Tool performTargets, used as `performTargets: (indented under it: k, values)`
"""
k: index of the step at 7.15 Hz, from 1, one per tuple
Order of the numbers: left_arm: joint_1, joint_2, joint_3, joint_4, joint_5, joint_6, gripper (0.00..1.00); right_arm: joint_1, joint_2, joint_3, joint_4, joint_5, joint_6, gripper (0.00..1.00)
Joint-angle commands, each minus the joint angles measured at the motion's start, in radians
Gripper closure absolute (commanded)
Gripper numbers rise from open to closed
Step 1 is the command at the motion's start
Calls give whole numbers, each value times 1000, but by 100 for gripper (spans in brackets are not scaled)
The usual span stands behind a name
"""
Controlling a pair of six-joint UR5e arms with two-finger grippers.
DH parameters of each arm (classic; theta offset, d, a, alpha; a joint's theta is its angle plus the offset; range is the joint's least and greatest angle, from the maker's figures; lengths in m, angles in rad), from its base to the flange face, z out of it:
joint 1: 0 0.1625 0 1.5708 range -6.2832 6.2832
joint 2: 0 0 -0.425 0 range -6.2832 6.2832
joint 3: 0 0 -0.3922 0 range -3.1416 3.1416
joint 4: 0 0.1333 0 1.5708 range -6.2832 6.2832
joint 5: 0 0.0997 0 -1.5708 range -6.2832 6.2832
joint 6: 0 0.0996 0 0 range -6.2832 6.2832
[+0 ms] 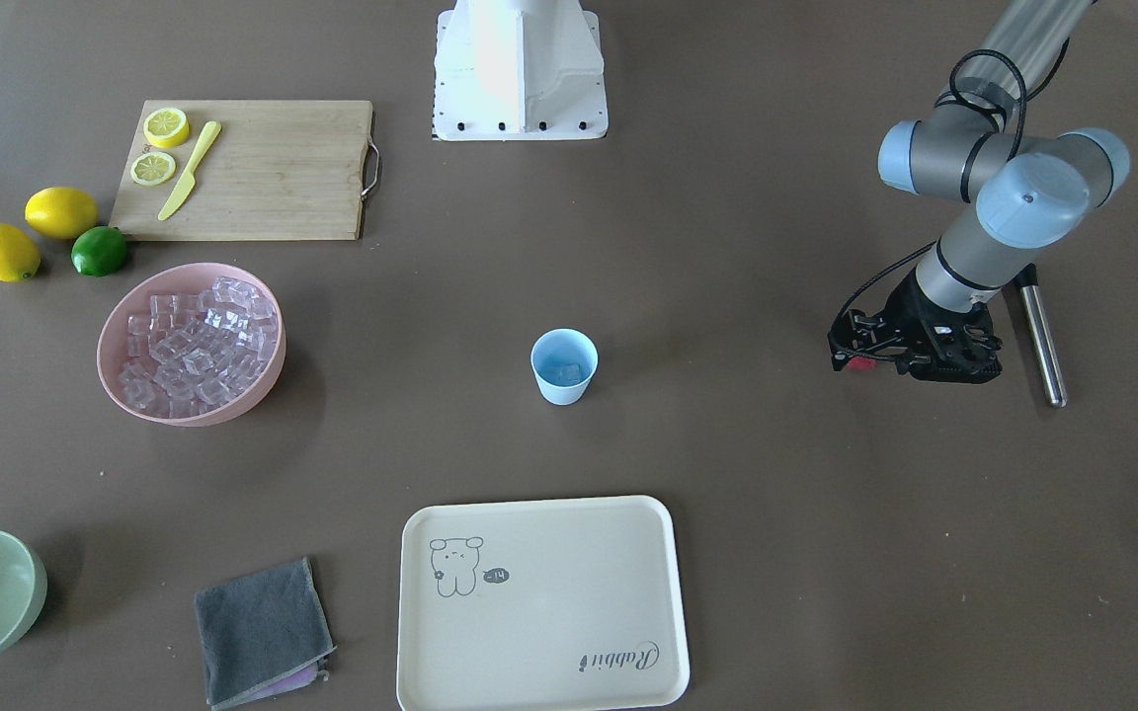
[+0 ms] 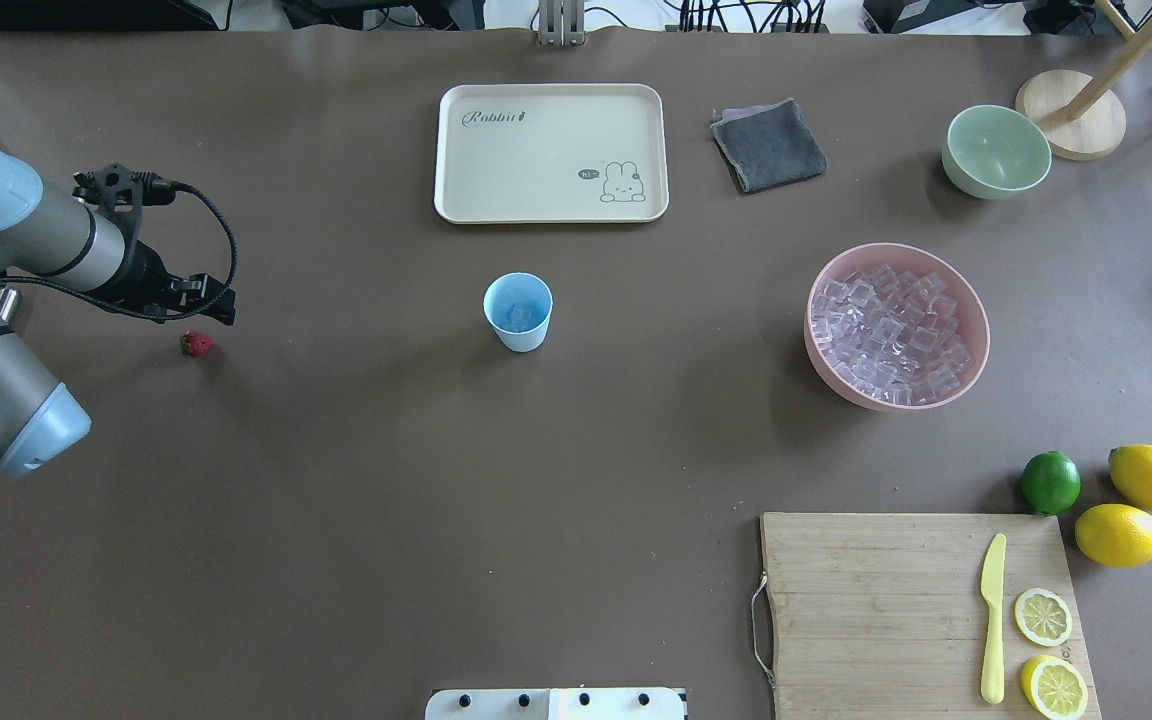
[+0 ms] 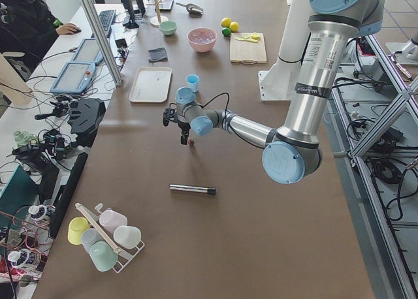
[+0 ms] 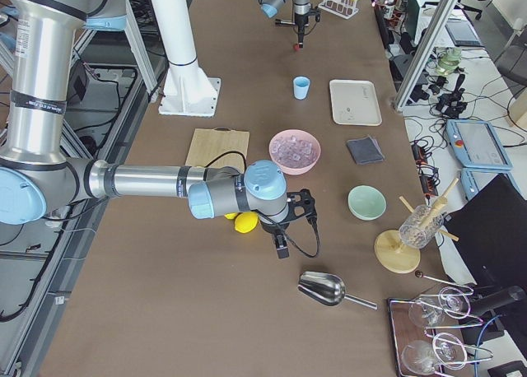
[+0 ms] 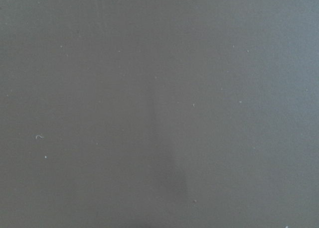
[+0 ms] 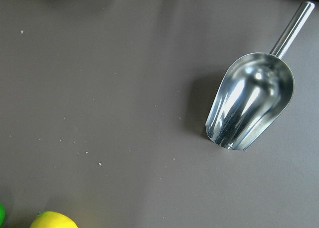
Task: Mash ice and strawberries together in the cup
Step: 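Lower the left gripper onto the red strawberry and grasp it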
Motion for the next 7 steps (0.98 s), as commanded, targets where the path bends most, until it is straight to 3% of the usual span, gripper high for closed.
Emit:
performTargets:
  k: [1, 3, 4, 5, 7]
  values:
    - [30, 4, 7, -4, 33, -2, 14, 2, -3, 0, 0, 4, 0, 1]
    - [32, 21, 2, -7, 35, -1, 15, 9, -7, 0, 0, 7, 0, 1]
    - [34, 22, 2, -24, 39, -5, 26, 11, -9, 3, 0, 8, 0, 1]
    - [34, 22, 2, -24, 40, -6, 57, 14, -9, 0, 0, 7, 0, 1]
    - [35, 30, 1, -27, 40, -6, 67, 20, -9, 0, -2, 8, -2, 1]
